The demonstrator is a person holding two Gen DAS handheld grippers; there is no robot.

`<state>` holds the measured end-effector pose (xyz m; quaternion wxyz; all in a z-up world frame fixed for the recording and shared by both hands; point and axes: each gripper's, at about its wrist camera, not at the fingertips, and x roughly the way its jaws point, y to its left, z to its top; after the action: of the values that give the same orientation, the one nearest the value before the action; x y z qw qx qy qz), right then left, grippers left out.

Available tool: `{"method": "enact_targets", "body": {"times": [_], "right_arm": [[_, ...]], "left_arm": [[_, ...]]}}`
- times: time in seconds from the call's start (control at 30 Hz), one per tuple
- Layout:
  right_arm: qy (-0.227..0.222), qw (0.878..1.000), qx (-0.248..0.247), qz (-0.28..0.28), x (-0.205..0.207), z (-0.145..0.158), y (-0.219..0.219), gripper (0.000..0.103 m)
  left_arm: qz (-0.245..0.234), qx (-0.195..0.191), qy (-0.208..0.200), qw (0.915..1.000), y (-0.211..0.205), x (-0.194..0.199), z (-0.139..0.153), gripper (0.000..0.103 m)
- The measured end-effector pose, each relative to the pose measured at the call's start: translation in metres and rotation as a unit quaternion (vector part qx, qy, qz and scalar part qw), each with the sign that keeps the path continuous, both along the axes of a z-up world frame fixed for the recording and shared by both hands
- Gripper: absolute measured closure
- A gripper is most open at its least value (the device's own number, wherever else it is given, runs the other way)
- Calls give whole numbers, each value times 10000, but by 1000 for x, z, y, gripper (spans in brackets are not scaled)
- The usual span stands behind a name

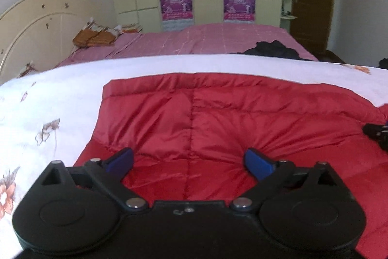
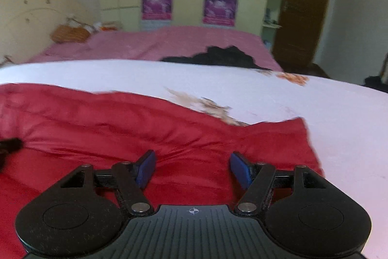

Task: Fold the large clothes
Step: 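Open both tools, release the hem and smooth the folded jacket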

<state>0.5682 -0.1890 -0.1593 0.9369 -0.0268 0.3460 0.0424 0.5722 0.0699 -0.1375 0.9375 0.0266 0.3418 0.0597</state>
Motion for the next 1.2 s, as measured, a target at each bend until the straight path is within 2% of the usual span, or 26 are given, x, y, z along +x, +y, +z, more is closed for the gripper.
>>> {"method": "enact_targets", "body": {"times": [0.1,0.3,0.43,0.5,0.7,0.87,1.0,1.07,1.2], "right_arm": [[71,9995,7,-311,8,-10,-24,36],[138,9967,540,-585,12,-16,-55,34],[413,9929,919,-629,12,3,-68,34],[263,9928,1000,-598,-4,21,-69,34],[-141,9961,868,55,-56,54,-35,34],[-252,9954,745,546,-96,51,6,34],[-261,9953,590,722,-122,34,27,34],[-210,9963,415,725,-131,20,31,34],[-232,9982,-28,555,-135,-2,24,34]], "left_arm": [[46,-131,86,9999,6,2,-1,2],[176,-411,259,9987,21,4,-1,1],[211,-275,317,9989,22,0,8,4],[203,-172,240,9994,21,-9,18,8],[-39,-52,23,10000,14,-44,47,7],[-369,-32,-120,9992,2,-88,56,7],[-394,205,-125,9989,-2,-115,41,7],[-302,389,41,9988,1,-117,24,6],[-98,233,114,9996,12,-116,7,5]]}}
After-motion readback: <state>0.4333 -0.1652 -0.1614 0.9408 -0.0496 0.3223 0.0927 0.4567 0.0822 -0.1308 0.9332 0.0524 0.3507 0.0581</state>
